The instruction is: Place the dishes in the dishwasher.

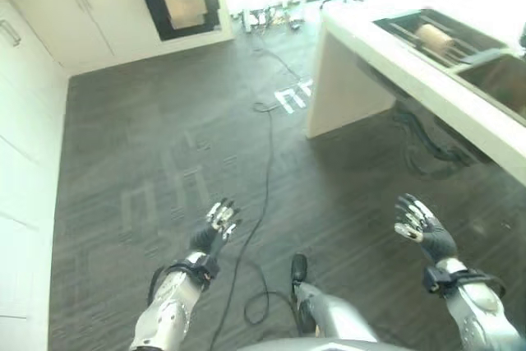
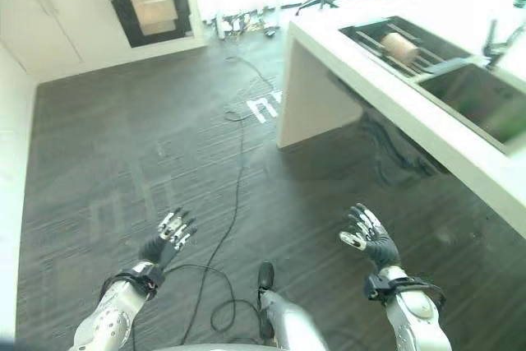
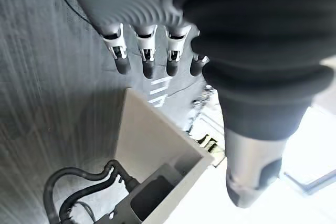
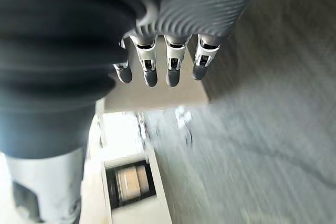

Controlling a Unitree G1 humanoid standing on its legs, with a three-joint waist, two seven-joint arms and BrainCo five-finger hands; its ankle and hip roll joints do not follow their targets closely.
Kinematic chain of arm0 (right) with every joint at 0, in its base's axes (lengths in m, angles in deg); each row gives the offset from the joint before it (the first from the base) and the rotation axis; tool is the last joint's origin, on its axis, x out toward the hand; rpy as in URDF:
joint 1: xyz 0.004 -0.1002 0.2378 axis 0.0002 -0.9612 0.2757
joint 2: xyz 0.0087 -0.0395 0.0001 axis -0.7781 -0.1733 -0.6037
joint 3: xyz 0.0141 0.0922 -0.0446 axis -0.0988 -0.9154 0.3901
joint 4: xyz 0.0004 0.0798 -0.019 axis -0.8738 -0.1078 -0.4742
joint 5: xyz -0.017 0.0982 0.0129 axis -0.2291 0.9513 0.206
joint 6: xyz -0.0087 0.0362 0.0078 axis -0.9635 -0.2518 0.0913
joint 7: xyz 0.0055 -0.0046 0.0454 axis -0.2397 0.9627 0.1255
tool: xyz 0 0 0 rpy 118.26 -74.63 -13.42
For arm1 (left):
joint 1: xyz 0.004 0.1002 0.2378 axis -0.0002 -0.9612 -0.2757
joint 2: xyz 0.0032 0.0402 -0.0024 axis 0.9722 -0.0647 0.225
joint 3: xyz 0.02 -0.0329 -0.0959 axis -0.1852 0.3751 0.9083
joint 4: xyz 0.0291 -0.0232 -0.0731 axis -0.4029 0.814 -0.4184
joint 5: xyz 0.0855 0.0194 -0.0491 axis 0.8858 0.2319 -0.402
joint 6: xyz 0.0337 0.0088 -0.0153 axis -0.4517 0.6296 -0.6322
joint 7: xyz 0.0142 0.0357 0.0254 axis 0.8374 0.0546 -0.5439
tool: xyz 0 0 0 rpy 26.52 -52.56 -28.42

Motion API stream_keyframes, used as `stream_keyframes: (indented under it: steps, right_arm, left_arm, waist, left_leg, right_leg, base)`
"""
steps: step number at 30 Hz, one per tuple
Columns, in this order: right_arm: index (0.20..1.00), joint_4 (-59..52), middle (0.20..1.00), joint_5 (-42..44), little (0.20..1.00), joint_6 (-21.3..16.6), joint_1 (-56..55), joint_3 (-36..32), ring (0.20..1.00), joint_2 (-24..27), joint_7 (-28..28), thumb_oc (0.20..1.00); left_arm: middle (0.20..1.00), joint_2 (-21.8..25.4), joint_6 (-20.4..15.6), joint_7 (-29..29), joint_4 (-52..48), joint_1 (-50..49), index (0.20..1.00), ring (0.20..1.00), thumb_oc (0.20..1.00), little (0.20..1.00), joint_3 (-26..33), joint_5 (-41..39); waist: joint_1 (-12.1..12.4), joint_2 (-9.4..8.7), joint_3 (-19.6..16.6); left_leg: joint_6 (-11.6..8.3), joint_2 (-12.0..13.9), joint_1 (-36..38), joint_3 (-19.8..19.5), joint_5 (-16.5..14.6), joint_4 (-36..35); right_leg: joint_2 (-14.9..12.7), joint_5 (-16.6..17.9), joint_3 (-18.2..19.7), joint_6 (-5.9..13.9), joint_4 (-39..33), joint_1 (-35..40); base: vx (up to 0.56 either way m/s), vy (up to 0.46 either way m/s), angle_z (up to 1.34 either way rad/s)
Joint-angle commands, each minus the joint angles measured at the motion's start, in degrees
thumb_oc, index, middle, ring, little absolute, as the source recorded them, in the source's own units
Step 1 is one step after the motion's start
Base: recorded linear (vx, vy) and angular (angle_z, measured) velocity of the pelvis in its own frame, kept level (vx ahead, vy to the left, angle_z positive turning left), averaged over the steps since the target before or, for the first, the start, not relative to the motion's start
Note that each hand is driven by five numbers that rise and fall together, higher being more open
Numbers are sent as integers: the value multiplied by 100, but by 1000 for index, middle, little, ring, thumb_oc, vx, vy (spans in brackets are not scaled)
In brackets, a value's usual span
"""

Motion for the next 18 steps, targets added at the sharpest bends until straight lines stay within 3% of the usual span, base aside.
stream_keyframes:
  steps: [1,2,4,6,7,8,9,10,12,13,15,17,18]
  right_arm:
    - [1000,-716,1000,360,1000,-322,425,-188,1000,253,245,1000]
    - [1000,-704,1000,337,1000,-301,465,-197,1000,275,250,1000]
    - [1000,-750,1000,278,1000,-299,550,-241,1000,362,195,1000]
    - [1000,-901,1000,271,1000,-318,593,-389,1000,509,-7,1000]
    - [1000,-1051,1000,315,1000,-341,609,-520,1000,624,-169,1000]
    - [1000,-1095,1000,329,1000,-326,617,-551,1000,631,-186,1000]
    - [1000,-1314,1000,385,1000,-348,641,-658,1000,663,-238,1000]
    - [1000,-1439,1000,429,1000,-324,665,-711,1000,686,-255,1000]
    - [1000,-1784,1000,502,1000,-184,869,-728,1000,753,-254,1000]
    - [1000,-1805,1000,483,1000,-176,902,-717,1000,755,-260,1000]
    - [1000,-2099,1000,299,1000,-30,1092,-599,1000,819,-251,1000]
    - [1000,-2285,1000,263,1000,-49,1073,-607,1000,908,-221,1000]
    - [1000,-2283,1000,341,1000,-84,1145,-576,1000,995,-186,1000]
  left_arm:
    - [1000,100,-338,143,-312,290,1000,1000,1000,1000,333,-20]
    - [1000,77,-348,145,-289,300,1000,1000,1000,1000,328,-100]
    - [1000,20,-378,34,-417,343,1000,1000,1000,1000,300,-173]
    - [1000,-31,-667,-111,-600,408,1000,1000,1000,1000,268,-206]
    - [1000,-91,-895,-130,-775,430,1000,1000,1000,1000,349,-202]
    - [1000,-100,-896,-122,-820,443,1000,1000,1000,1000,383,-217]
    - [1000,-147,-1100,4,-1057,494,1000,1000,1000,1000,553,-211]
    - [1000,-139,-1165,64,-1211,504,1000,1000,1000,1000,645,-192]
    - [1000,-74,-1380,152,-1602,542,1000,1000,1000,1000,812,-100]
    - [1000,-64,-1422,174,-1618,552,1000,1000,1000,1000,827,-48]
    - [1000,4,-1717,75,-1905,521,1000,1000,1000,1000,920,142]
    - [1000,14,-1971,212,-2068,397,1000,1000,1000,1000,998,293]
    - [1000,47,-2092,227,-2094,435,1000,1000,1000,1000,966,426]
  waist:
    - [-212,143,-212]
    - [-225,197,-276]
    - [-241,272,-338]
    - [-256,127,-334]
    - [-217,22,-274]
    - [-203,-41,-273]
    - [-95,-152,-206]
    - [-34,-205,-185]
    - [96,-165,-177]
    - [117,-166,-175]
    - [350,-33,-167]
    - [480,23,-136]
    - [461,19,-158]
  left_leg:
    - [395,279,-542,114,1116,-542]
    - [292,346,-537,192,1328,-400]
    - [-20,538,-798,439,2069,529]
    - [-341,669,-1464,740,2699,2026]
    - [-415,729,-2078,721,2740,3289]
    - [-390,714,-2267,709,2740,3458]
    - [-260,831,-2952,746,2571,3722]
    - [-173,872,-3187,750,2507,3610]
    - [-108,1087,-3088,782,2484,2045]
    - [-105,1091,-3030,791,2491,1790]
    - [-170,1025,-2772,93,2699,-454]
    - [-231,966,-2855,-297,2940,-701]
    - [-176,952,-2780,-200,2705,-690]
  right_leg:
    - [-612,60,-533,2184,-908,743]
    - [-573,10,-583,2121,-943,841]
    - [-428,-175,-561,1923,-1060,1168]
    - [-460,-337,-368,1741,-1137,1484]
    - [-475,-447,-219,1629,-1130,1692]
    - [-517,-457,-196,1615,-1137,1728]
    - [-501,-572,-100,1558,-1149,1939]
    - [-476,-637,-35,1549,-1158,2037]
    - [-321,-890,170,1616,-1165,2241]
    - [-321,-921,209,1633,-1165,2267]
    - [-229,-1156,670,1779,-1165,2471]
    - [-207,-1287,889,1761,-1165,2655]
    - [-305,-1328,879,1802,-1165,2673]
  base:
    - [511,-148,78]
    - [459,-139,24]
    - [340,-137,-18]
    - [376,-200,-70]
    - [317,-183,-97]
    - [360,-179,-89]
    - [271,-107,-111]
    - [457,-64,-88]
    - [417,97,-89]
    - [411,221,-146]
    - [531,336,-132]
    - [395,305,-104]
    - [330,326,-141]
